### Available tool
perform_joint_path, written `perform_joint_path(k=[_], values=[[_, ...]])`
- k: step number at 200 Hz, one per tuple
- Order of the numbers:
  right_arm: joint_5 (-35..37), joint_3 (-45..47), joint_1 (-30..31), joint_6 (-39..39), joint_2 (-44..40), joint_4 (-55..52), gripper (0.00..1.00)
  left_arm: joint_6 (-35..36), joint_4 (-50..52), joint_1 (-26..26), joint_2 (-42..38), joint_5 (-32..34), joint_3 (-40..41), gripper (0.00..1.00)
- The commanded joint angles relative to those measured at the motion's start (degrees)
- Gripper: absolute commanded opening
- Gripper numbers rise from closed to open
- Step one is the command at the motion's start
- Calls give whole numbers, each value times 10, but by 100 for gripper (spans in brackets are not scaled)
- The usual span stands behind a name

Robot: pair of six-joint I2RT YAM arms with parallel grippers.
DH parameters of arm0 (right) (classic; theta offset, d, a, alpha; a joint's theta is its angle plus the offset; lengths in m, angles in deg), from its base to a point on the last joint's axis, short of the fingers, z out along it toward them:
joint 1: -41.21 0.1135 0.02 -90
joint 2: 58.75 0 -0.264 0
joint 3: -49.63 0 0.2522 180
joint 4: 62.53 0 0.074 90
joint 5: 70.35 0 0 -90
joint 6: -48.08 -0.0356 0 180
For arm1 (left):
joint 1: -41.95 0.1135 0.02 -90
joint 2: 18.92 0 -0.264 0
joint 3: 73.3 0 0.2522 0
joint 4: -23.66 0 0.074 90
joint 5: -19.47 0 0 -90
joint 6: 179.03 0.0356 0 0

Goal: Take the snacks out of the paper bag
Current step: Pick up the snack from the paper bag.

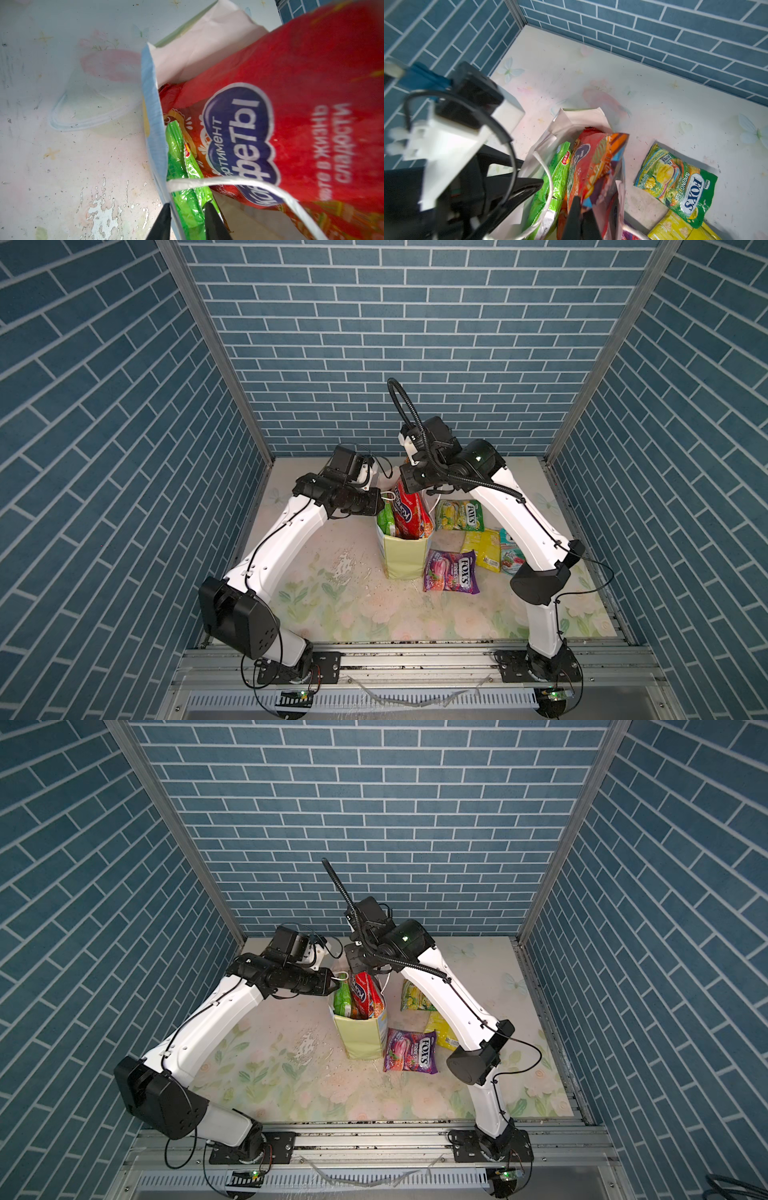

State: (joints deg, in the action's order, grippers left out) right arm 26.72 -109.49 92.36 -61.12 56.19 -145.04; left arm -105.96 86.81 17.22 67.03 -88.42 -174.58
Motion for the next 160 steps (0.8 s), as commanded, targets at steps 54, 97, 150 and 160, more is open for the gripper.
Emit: perform_joint_path(k=[54,97,150,160], values=[[-14,-21,1,19,-71,124,0,6,16,-4,4,-1,-7,30],[-11,-22,0,32,-89,140,0,7,15,-4,2,1,-10,31],[-11,-26,-2,50,-108,163,0,8,12,-4,2,0,-6,31],[-12,-27,-1,52,-111,169,0,8,12,-4,1,1,-5,31]])
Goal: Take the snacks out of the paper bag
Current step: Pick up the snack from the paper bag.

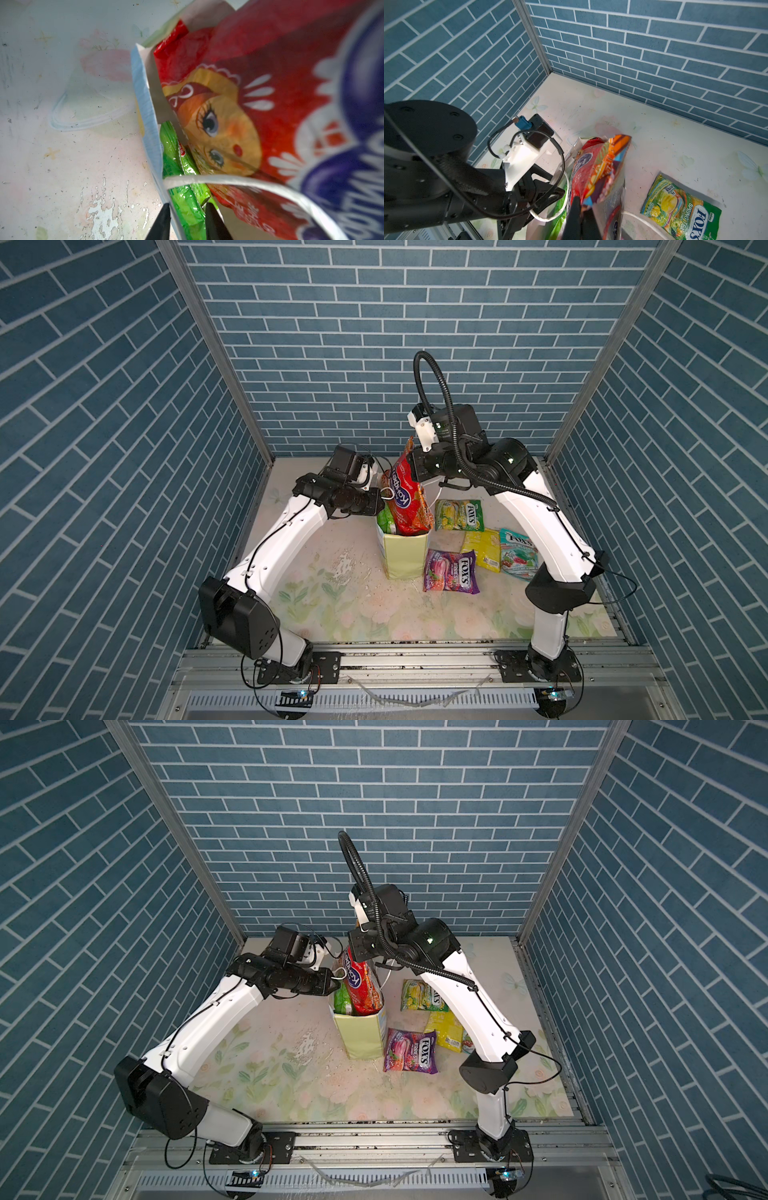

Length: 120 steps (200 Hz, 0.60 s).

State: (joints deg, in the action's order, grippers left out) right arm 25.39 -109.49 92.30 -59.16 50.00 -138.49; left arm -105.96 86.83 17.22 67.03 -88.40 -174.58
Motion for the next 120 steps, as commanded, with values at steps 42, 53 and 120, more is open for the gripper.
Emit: perform_joint_path(k=[42,53,120], values=[[-3,-28,-2,38,-61,133,0,8,9,-4,-1,2,-1,31],[-5,-28,-4,40,-63,141,0,7,7,-4,-2,2,0,31],[-15,-43,-11,47,-68,160,0,7,11,-4,-5,7,-8,31]])
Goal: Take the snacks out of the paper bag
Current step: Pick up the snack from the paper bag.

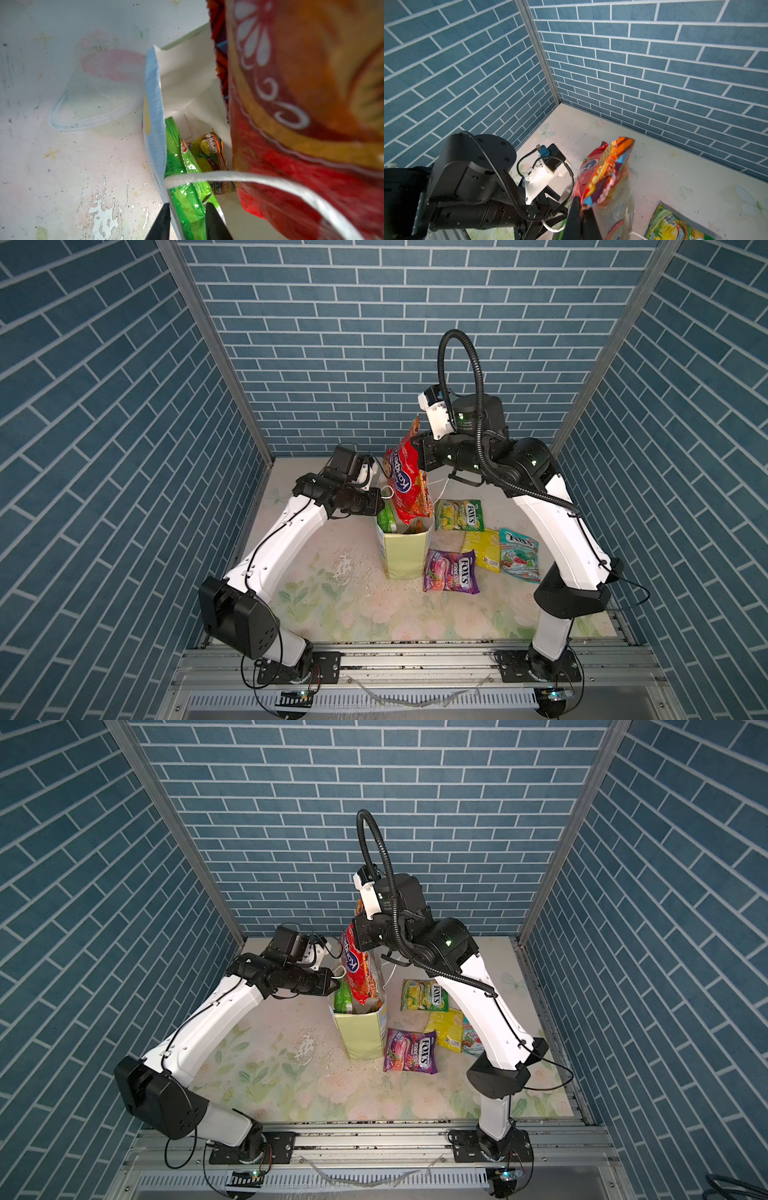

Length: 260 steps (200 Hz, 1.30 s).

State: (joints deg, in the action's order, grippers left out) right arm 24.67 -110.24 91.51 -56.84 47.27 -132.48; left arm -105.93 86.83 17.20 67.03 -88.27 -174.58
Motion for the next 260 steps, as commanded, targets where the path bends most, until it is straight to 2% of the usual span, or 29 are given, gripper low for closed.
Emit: perform_joint_path(k=[1,153,260], values=[[-8,-35,-3,24,-41,100,0,7,11,-4,-5,5,-7,31],[-1,-36,-16,55,-68,132,0,-6,8,-4,-59,40,-28,38],[-91,-20,-24,40,-111,164,0,-5,-9,-1,-68,63,10,37]])
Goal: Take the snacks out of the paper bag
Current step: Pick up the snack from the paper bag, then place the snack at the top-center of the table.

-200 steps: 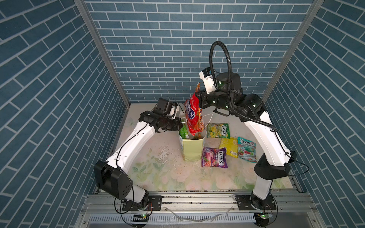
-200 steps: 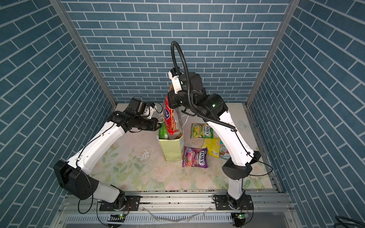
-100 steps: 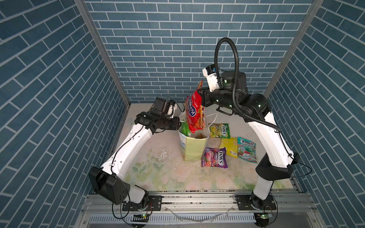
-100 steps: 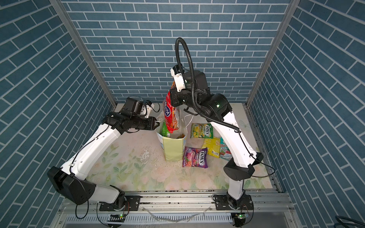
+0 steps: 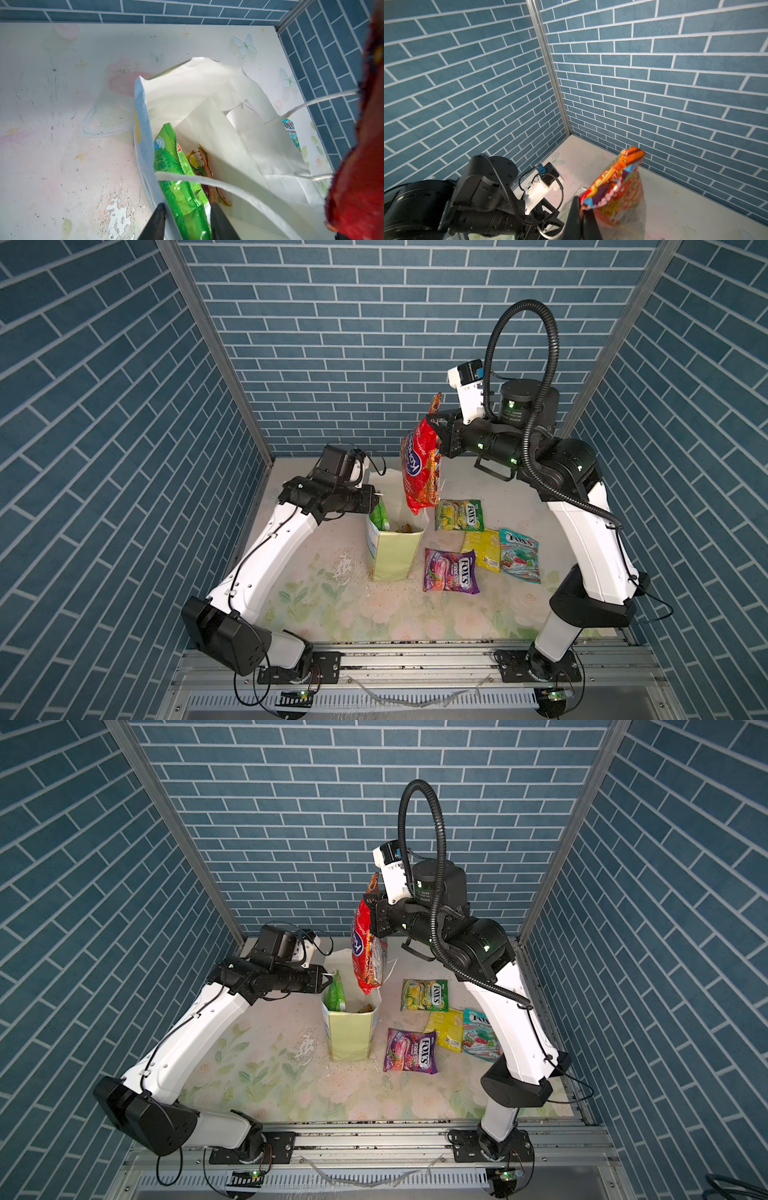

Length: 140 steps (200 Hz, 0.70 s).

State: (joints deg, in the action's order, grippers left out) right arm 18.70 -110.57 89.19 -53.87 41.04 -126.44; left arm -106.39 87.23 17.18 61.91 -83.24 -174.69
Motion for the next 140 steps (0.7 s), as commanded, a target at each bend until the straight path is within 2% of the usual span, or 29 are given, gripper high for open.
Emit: perform_joint_path(k=[1,51,96,140], values=[[-32,-17,-1,11,-49,104,0,-1,-13,-1,-17,14,12,37],[29,18,-1,47,-111,102,0,11,-5,12,-18,29,17,32],[125,80,-1,65,-171,88,0,23,9,29,-24,44,16,31],[217,89,-2,91,-178,35,0,29,22,51,-29,49,18,31]])
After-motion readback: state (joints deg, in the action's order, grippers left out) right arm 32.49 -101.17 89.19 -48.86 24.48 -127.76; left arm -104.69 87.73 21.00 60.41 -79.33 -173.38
